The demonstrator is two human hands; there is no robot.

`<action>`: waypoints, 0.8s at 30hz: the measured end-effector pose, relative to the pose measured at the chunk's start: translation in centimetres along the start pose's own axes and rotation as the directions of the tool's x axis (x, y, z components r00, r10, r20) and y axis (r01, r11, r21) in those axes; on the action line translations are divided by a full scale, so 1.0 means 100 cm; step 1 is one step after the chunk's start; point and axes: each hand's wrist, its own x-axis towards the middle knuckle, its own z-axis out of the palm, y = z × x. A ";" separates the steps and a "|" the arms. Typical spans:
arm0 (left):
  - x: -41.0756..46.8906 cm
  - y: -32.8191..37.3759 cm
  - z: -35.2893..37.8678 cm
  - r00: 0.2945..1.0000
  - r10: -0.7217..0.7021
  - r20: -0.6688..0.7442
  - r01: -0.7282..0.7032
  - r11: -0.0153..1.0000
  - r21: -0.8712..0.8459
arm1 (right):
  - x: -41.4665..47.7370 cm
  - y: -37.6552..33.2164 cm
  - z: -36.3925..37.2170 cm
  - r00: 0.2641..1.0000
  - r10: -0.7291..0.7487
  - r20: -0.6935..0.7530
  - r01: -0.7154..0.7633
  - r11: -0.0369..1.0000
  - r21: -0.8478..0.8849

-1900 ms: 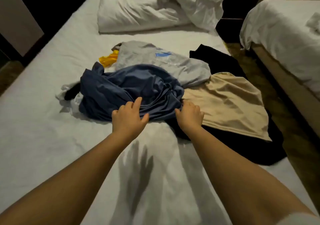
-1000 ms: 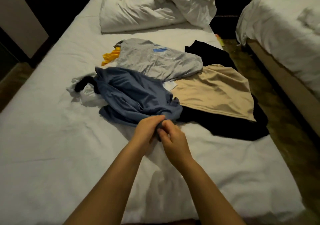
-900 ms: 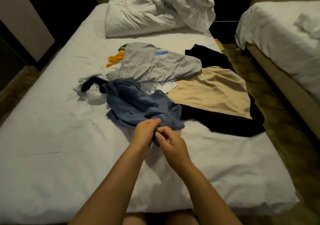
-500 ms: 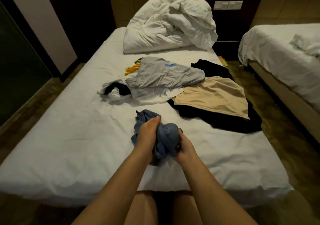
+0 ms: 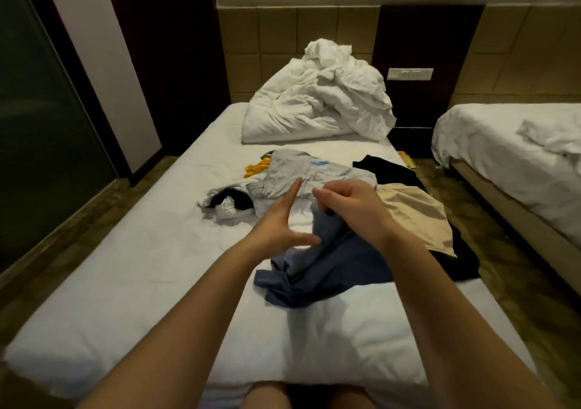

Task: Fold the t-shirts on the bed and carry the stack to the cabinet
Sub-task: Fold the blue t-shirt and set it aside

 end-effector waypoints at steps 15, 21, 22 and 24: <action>0.006 0.040 0.002 0.998 -0.010 -0.070 -0.021 0.904 -0.428 | -0.012 -0.018 -0.065 0.954 0.010 -0.298 -0.041 0.994 -0.100; 0.007 0.091 -0.027 0.935 0.244 -0.258 -0.298 0.934 -0.196 | -0.012 -0.012 -0.067 0.965 -0.025 -0.262 -0.108 0.869 -0.483; 0.008 0.096 -0.030 0.926 0.291 -0.240 -0.325 0.939 -0.115 | -0.009 -0.015 -0.066 0.974 -0.034 -0.226 -0.096 0.837 -0.539; 0.011 0.103 -0.033 0.914 0.365 -0.178 -0.370 0.929 0.001 | -0.001 -0.025 -0.061 0.993 -0.070 -0.099 0.018 0.891 -0.453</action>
